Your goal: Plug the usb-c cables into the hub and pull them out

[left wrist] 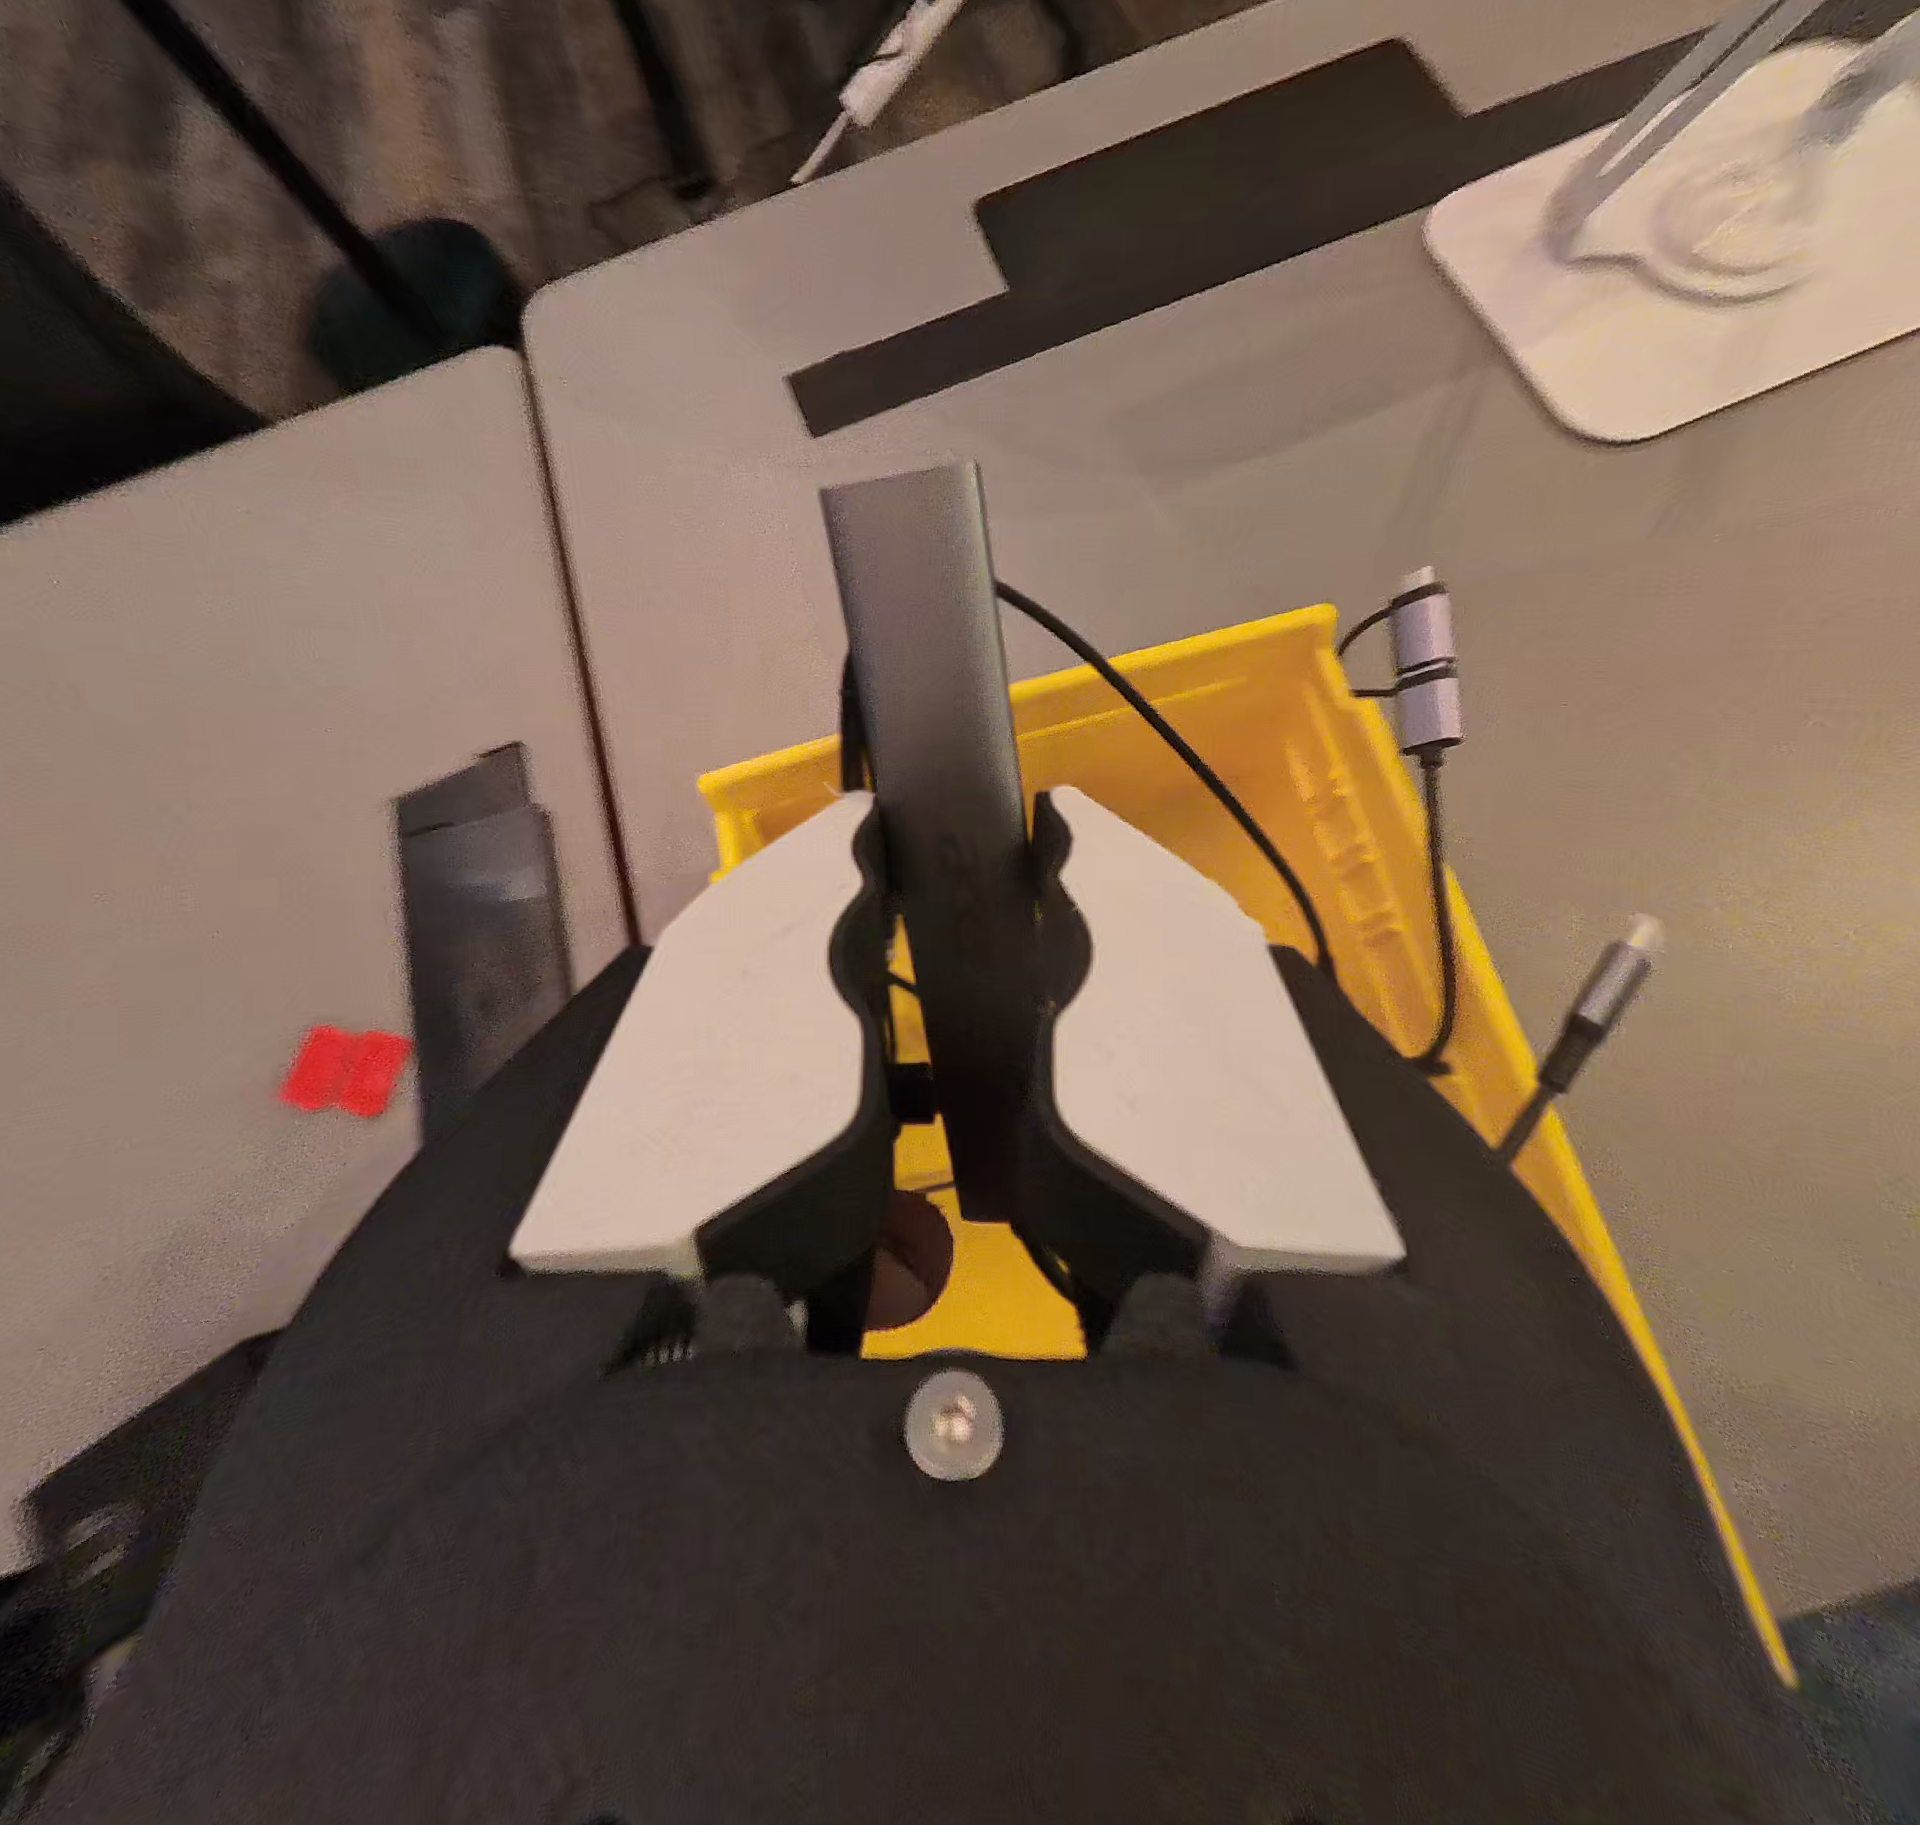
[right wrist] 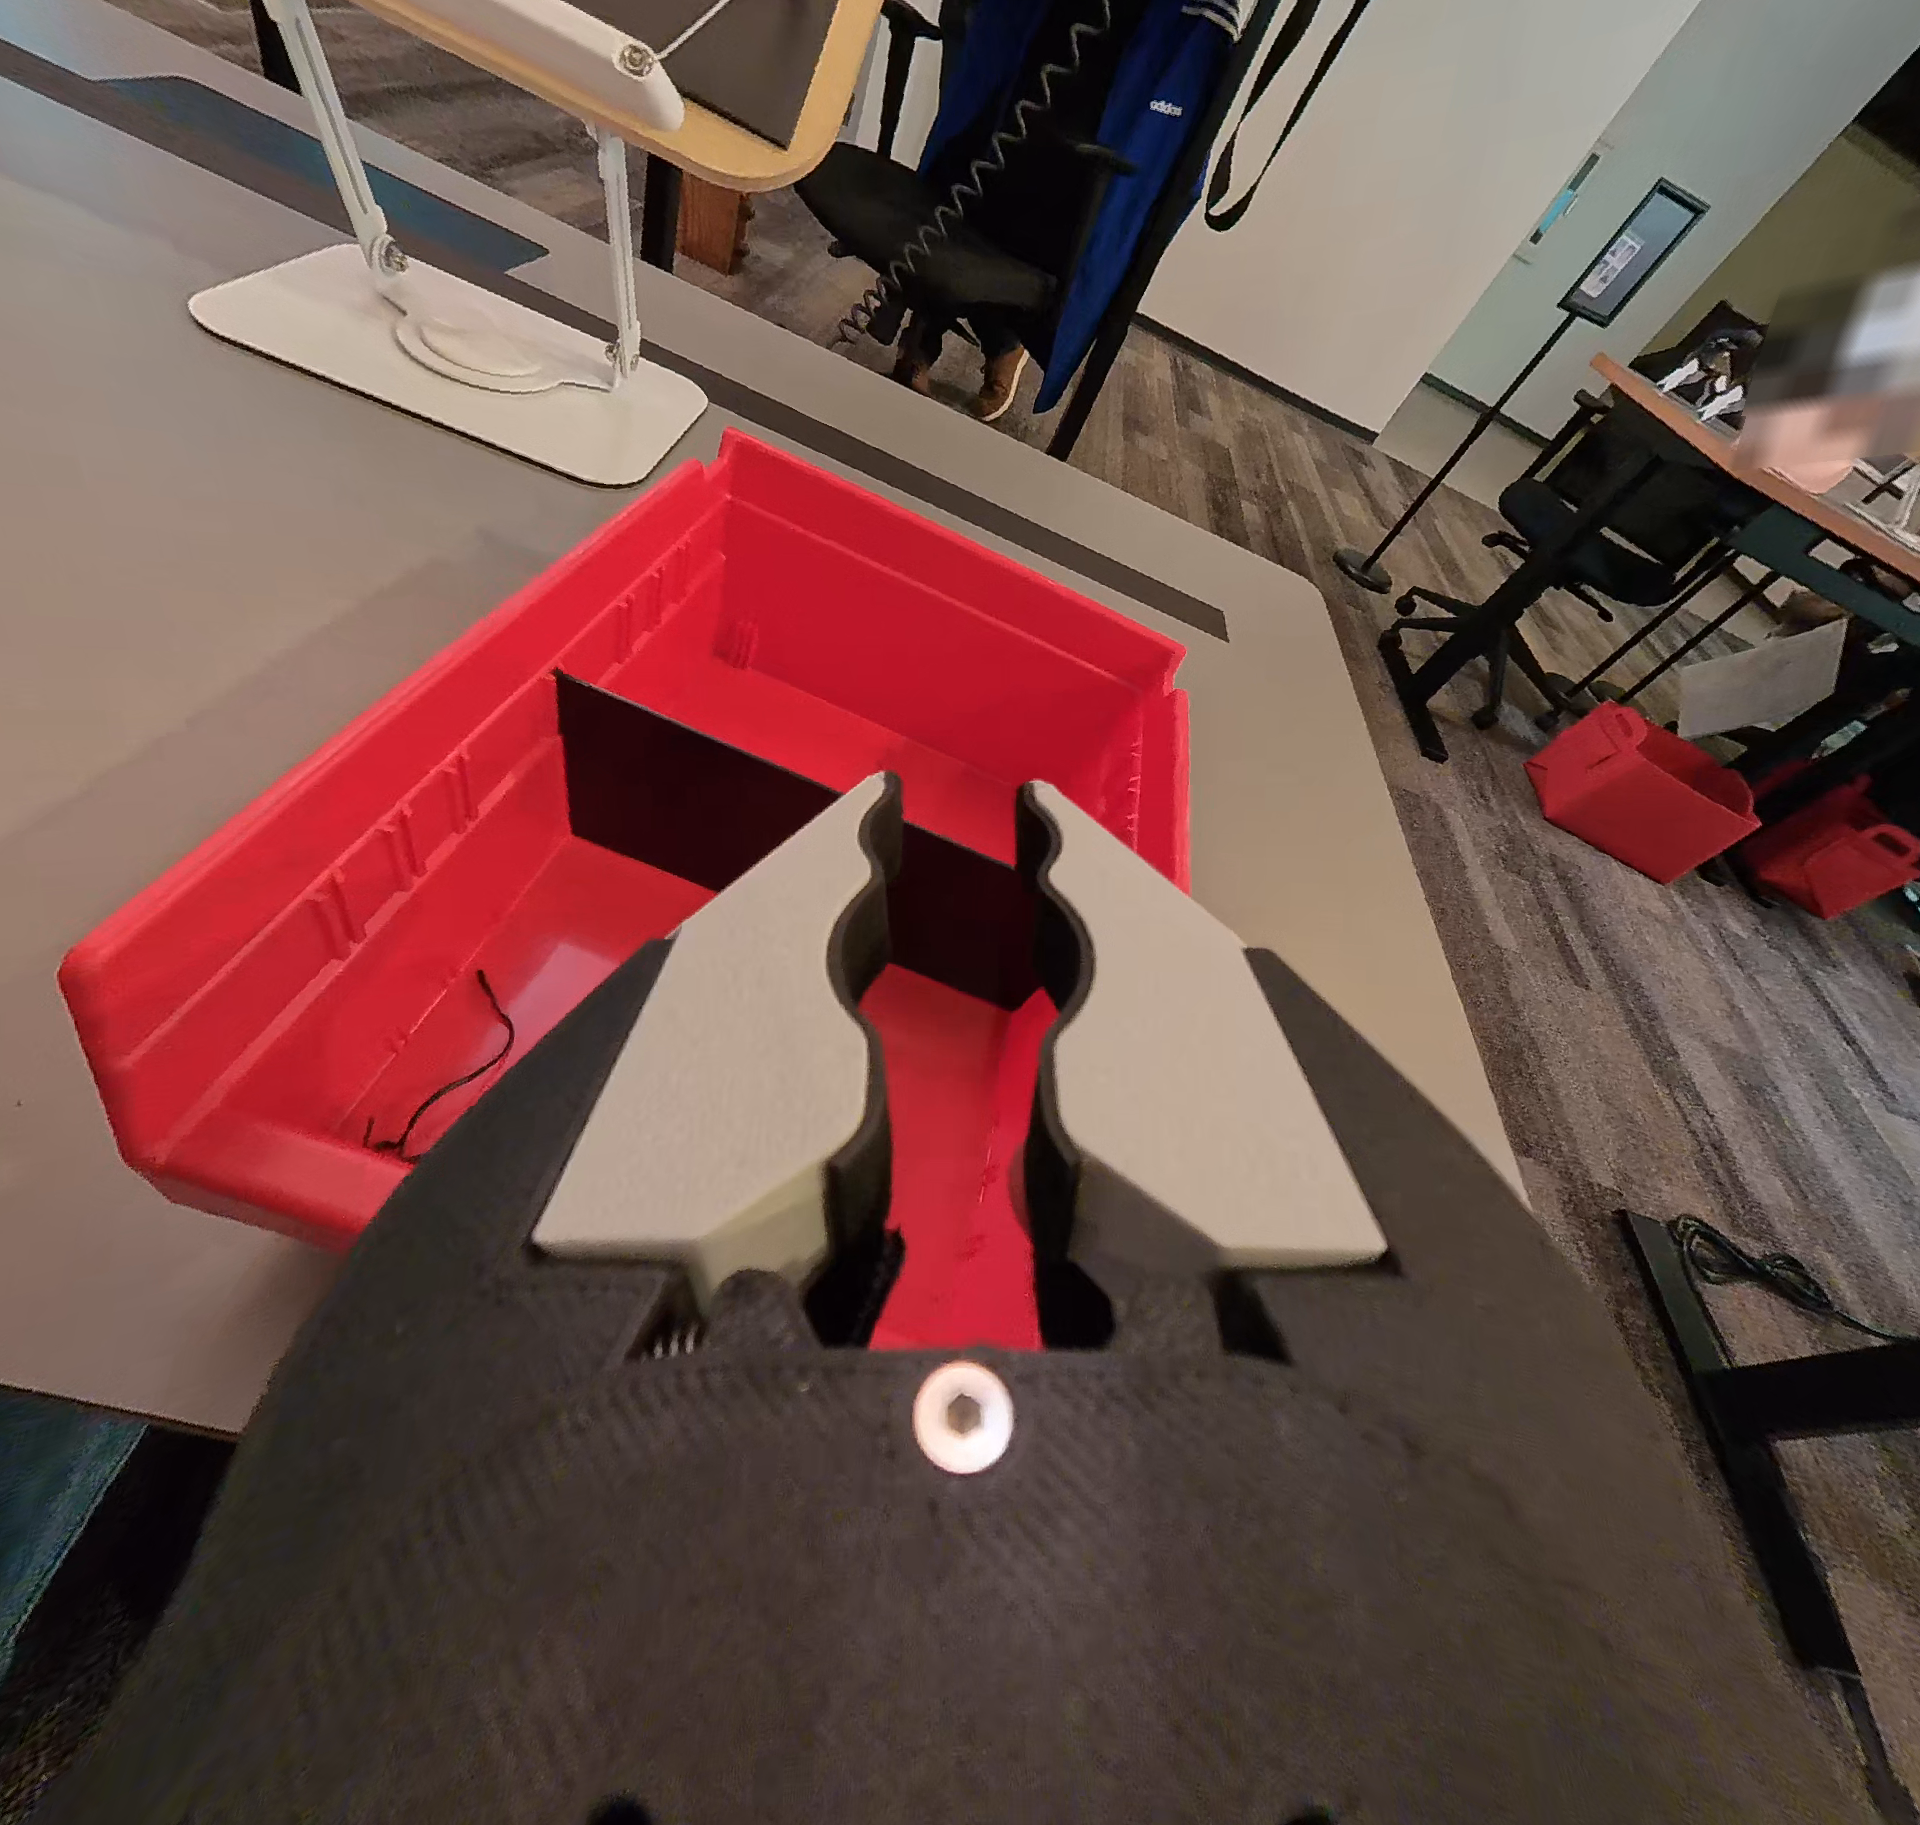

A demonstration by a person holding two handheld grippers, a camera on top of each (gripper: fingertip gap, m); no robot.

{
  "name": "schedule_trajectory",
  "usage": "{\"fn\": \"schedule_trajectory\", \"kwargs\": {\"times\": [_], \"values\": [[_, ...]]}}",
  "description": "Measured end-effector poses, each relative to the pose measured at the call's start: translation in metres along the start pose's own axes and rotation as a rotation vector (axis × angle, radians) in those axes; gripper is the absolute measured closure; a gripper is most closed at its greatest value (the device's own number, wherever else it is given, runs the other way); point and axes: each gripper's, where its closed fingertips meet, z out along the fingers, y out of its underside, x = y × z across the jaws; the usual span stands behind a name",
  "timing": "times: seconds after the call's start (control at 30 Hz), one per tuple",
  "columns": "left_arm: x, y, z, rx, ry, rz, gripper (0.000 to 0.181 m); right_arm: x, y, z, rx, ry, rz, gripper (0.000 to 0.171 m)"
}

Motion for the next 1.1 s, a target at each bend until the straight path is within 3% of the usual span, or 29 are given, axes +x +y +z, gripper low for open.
{"fn": "schedule_trajectory", "kwargs": {"times": [0.2, 0.43, 0.7, 1.1], "values": [[-0.009, 0.0, -0.008, 0.207, 0.286, -0.283, 0.157, -0.001, 0.002, 0.0, 0.001, -0.01, 0.007, 0.153], [-0.019, 0.018, -0.017, 0.287, 0.366, -0.384, 0.158, -0.003, 0.002, 0.003, -0.002, -0.021, 0.007, 0.153], [-0.028, 0.0, -0.042, 0.404, 0.298, -0.305, 0.158, -0.008, -0.001, 0.005, -0.007, -0.027, -0.007, 0.154], [-0.025, -0.087, -0.096, 0.531, 0.149, -0.138, 0.158, -0.015, -0.003, 0.008, -0.005, -0.037, -0.016, 0.155]]}}
